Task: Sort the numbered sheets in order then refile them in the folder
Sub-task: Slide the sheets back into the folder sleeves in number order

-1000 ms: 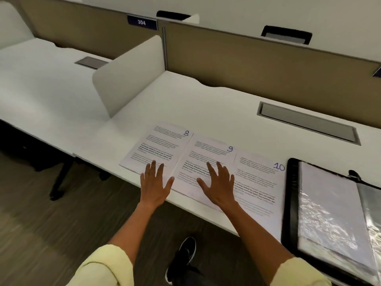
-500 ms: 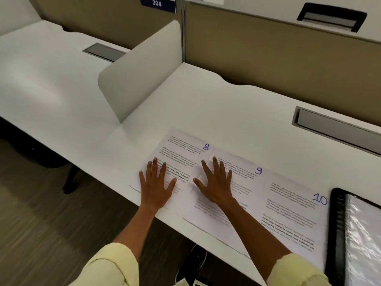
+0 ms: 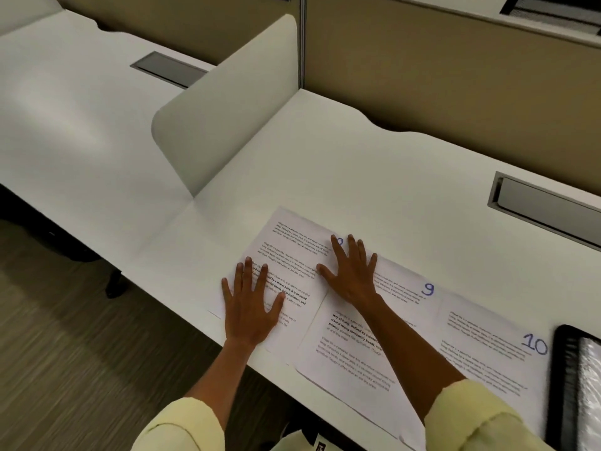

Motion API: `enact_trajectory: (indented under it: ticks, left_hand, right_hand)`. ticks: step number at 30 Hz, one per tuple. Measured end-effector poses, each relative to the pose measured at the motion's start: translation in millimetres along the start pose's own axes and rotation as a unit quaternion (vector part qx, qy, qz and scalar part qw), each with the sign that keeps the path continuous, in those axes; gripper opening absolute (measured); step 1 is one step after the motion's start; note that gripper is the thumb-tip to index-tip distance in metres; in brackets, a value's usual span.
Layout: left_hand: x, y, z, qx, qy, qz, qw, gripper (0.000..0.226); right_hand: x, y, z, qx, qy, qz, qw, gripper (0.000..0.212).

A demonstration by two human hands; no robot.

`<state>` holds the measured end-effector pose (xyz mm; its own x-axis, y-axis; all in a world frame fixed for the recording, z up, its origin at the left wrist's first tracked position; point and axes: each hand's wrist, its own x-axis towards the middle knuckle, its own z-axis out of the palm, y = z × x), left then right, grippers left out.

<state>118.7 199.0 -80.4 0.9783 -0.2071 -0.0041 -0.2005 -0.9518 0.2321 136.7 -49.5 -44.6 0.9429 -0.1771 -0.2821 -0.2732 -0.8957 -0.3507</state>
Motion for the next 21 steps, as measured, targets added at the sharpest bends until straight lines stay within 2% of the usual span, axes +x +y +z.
enact_trajectory:
  ticks: [4, 8, 12, 14, 17, 20, 21]
  left_hand:
    - [1, 0, -1, -0.004, 0.012, 0.005, 1.000, 0.077]
    - [2, 1, -1, -0.007, 0.016, 0.008, 1.000, 0.077]
    - [2, 0, -1, -0.004, 0.014, 0.005, 1.000, 0.078]
    - [2, -1, 0, -0.004, 0.013, 0.004, 1.000, 0.078]
    - [2, -1, 0, -0.005, 0.011, 0.004, 1.000, 0.078]
    - [3, -1, -1, -0.007, 0.006, 0.002, 1.000, 0.079]
    - [2, -1, -1, -0.005, 0.002, 0.002, 1.000, 0.080]
  right_hand:
    - [14, 0, -1, 0.040, 0.061, -0.027, 0.997, 0.075]
    - [26, -4, -5, 0.143, 0.141, -0.067, 0.977, 0.068]
    - [21, -23, -19, 0.361, 0.148, -0.028, 0.920, 0.074]
    - [16, -31, -21, 0.424, 0.156, 0.013, 0.892, 0.079]
    - [6, -36, -19, 0.484, 0.115, 0.072, 0.864, 0.070]
    - [-10, -39, -8, 0.485, 0.029, 0.077, 0.871, 0.044]
    - [-17, -40, -3, 0.478, 0.011, 0.074, 0.875, 0.041]
